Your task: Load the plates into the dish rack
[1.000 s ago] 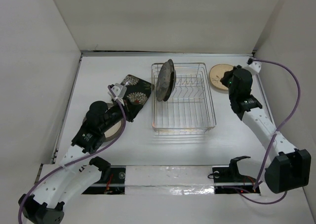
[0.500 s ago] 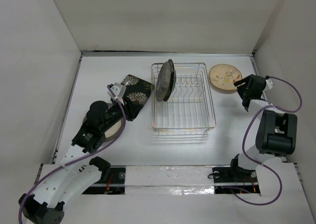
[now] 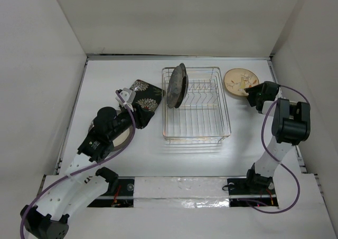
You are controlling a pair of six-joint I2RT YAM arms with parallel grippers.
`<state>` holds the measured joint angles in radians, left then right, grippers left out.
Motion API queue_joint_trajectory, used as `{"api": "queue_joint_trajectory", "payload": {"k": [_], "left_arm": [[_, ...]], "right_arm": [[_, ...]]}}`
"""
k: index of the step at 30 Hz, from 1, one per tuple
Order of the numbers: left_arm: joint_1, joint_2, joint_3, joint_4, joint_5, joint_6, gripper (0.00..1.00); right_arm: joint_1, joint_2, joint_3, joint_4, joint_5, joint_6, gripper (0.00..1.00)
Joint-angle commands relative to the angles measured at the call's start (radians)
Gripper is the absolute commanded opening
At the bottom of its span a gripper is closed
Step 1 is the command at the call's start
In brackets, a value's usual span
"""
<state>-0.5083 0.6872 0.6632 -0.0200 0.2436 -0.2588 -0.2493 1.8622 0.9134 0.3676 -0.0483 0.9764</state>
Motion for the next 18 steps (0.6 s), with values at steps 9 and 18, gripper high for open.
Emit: {"api": "queue_joint_trajectory", "payload": {"k": [9, 18], "left_arm": [[0.004, -0.002, 0.039, 0.026, -0.018, 0.020, 0.32], [0.004, 0.005, 0.038, 0.029, 0.005, 0.018, 0.32]], "right_arm": [[-0.016, 0.071, 0.052, 0.125, -0.076, 0.166, 0.19], [-0.045, -0.216, -0.137, 0.205, 0.044, 0.130, 0.00]]}}
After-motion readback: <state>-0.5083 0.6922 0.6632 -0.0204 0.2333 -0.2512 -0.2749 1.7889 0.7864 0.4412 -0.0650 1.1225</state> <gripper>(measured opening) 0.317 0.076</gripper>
